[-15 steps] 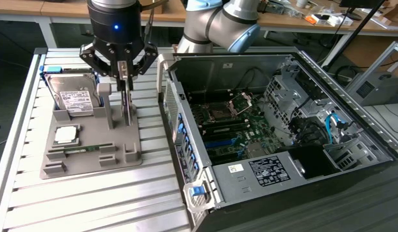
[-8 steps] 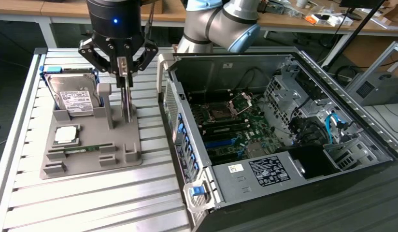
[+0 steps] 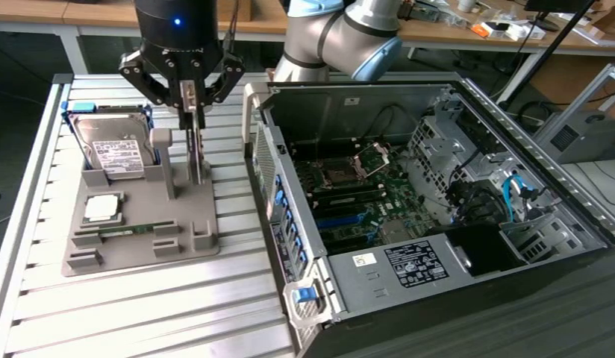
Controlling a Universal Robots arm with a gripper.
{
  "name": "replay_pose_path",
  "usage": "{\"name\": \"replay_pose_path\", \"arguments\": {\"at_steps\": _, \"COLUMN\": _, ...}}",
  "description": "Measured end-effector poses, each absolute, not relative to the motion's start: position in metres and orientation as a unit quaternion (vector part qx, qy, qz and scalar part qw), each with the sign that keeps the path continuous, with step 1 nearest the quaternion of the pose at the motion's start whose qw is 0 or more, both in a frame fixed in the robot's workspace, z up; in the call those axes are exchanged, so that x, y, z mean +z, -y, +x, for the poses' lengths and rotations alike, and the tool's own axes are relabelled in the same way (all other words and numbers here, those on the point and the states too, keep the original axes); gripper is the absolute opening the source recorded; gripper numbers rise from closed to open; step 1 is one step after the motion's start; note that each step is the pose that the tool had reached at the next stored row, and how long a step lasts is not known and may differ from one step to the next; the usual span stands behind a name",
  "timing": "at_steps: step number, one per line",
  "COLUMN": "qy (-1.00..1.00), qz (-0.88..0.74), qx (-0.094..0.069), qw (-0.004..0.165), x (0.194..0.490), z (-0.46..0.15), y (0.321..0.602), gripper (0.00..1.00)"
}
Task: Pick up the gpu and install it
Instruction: 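Pick up the gpu and move the gpu toward the slot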
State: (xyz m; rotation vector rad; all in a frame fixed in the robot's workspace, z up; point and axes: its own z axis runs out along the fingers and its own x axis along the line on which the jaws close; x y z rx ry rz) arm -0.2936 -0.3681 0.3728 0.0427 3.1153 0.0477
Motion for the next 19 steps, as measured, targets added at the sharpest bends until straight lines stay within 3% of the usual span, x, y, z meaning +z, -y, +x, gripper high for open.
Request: {"name": "replay_pose_path", "arguments": {"at_steps": 19, "qy": -1.0, "qz": 0.014, "qx": 0.015, "qw": 0.013, "x": 0.397, "z": -0.294, "y": 0.368, "gripper": 0.27}}
